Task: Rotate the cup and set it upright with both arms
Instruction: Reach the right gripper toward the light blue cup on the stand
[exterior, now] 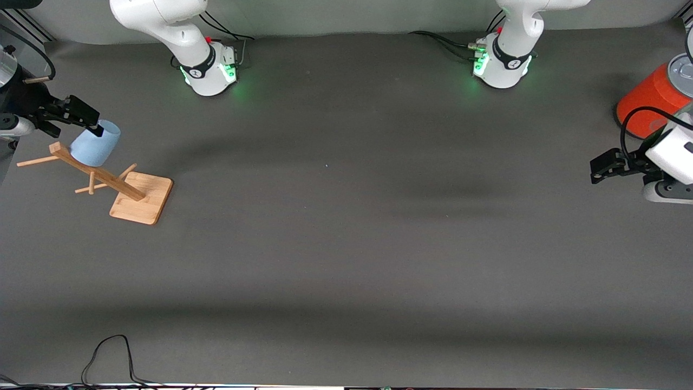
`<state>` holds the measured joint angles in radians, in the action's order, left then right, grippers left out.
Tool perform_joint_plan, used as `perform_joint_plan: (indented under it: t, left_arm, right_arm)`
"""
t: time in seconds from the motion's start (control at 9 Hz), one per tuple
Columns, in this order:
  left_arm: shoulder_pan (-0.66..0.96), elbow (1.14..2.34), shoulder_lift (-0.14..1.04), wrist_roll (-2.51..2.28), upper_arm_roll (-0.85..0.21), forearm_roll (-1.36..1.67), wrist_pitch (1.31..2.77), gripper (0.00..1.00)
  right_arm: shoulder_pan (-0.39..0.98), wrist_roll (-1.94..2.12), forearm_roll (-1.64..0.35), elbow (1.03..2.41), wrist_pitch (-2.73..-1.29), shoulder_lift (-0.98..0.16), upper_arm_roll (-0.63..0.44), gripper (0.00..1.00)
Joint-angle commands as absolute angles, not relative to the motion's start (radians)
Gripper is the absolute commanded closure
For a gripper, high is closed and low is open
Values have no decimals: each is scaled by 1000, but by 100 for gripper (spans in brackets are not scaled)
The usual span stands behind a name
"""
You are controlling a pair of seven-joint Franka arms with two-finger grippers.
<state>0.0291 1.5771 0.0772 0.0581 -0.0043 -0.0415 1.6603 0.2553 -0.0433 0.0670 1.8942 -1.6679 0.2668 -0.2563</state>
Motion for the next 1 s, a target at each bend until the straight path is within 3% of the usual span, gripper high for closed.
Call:
perform_joint_plan:
  t: [0.0, 0.22, 0.44, 0.89]
  left_arm:
    - [28, 1608, 49, 64, -2, -37, 1674, 0]
    - [29, 1602, 51, 67, -2, -37, 1672, 0]
    - [28, 1601, 51, 69, -2, -37, 1671, 0]
    - [28, 1601, 52, 69, -2, -37, 1671, 0]
  right_arm:
    - [244, -58, 74, 1844, -1607, 235, -261, 0]
    - [232, -432, -60, 1845, -1507, 244, -317, 0]
    - [226, -703, -71, 1870, -1488, 238, -377, 0]
    - [216, -686, -60, 2061, -1636, 247, -552, 0]
